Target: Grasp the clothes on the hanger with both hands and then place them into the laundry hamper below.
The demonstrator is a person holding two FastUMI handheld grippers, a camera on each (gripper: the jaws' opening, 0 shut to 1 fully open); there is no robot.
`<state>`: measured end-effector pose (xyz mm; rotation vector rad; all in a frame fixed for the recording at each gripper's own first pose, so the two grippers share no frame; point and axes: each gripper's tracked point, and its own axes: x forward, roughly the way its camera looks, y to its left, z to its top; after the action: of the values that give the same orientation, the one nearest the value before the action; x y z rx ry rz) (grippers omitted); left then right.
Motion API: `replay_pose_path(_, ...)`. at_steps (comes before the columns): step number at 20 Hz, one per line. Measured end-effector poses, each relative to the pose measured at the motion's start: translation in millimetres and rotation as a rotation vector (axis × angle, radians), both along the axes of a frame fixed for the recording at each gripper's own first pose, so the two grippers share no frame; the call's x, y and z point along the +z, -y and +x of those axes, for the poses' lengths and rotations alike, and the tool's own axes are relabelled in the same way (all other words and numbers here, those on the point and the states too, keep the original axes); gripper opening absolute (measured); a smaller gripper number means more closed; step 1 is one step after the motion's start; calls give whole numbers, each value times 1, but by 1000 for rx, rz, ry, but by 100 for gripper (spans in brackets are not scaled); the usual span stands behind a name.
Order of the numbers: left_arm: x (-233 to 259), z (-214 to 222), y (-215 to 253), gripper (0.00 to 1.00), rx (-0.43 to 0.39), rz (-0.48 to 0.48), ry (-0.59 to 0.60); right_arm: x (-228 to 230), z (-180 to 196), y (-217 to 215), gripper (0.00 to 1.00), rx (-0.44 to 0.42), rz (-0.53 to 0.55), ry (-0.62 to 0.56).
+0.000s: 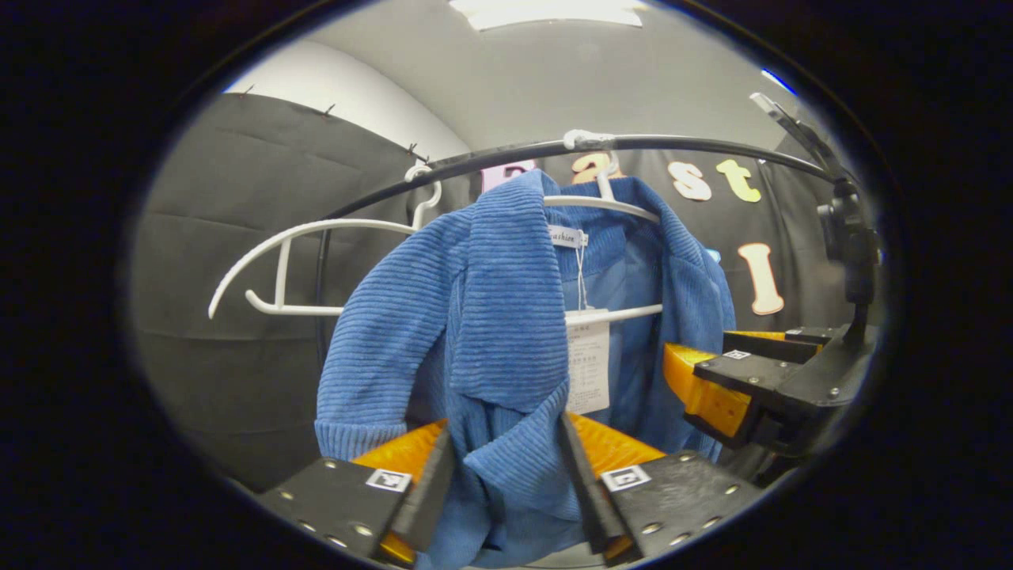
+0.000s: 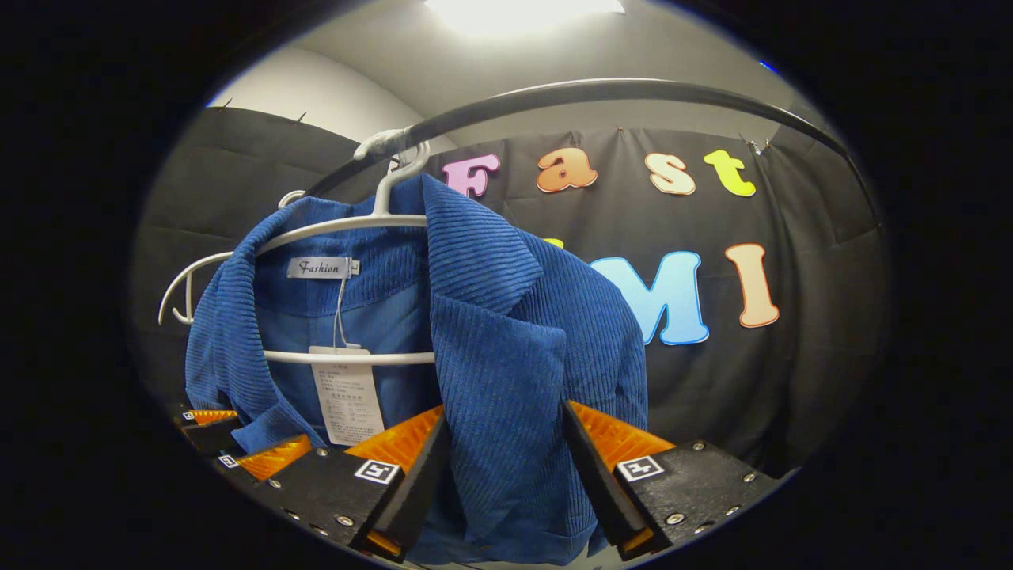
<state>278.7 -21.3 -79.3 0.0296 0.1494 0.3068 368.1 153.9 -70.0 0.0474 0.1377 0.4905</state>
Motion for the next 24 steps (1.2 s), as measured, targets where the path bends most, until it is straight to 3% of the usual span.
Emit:
replay_pose_path(2,0,-1,0,64,-18,15,-2,0,4,0,71,2,2,8)
replay_pose_path(4,4,-3,-5,67,-12,36,0,3,4,-4,48,5,-4,33)
replay_pose_path(6,1,-6,2,45,-67,19,-8,10,7,4,20,-30,-7,78)
replay_pose_path(7,4,-13,-1,34,-55,24,-8,14,6,3,6,-27,-6,92)
replay_pose_path(9,3,-8,-5,12,-51,24,-14,19,7,2,4,-20,-11,127)
replay_pose_path(10,1,-7,-6,12,-51,23,-14,25,7,5,4,-22,-14,150)
replay_pose_path(12,5,-8,0,1,-90,15,-13,35,3,10,4,-29,-21,195)
replay_pose_path(24,81,-45,4,1,-149,48,104,102,7,33,3,-116,-44,415)
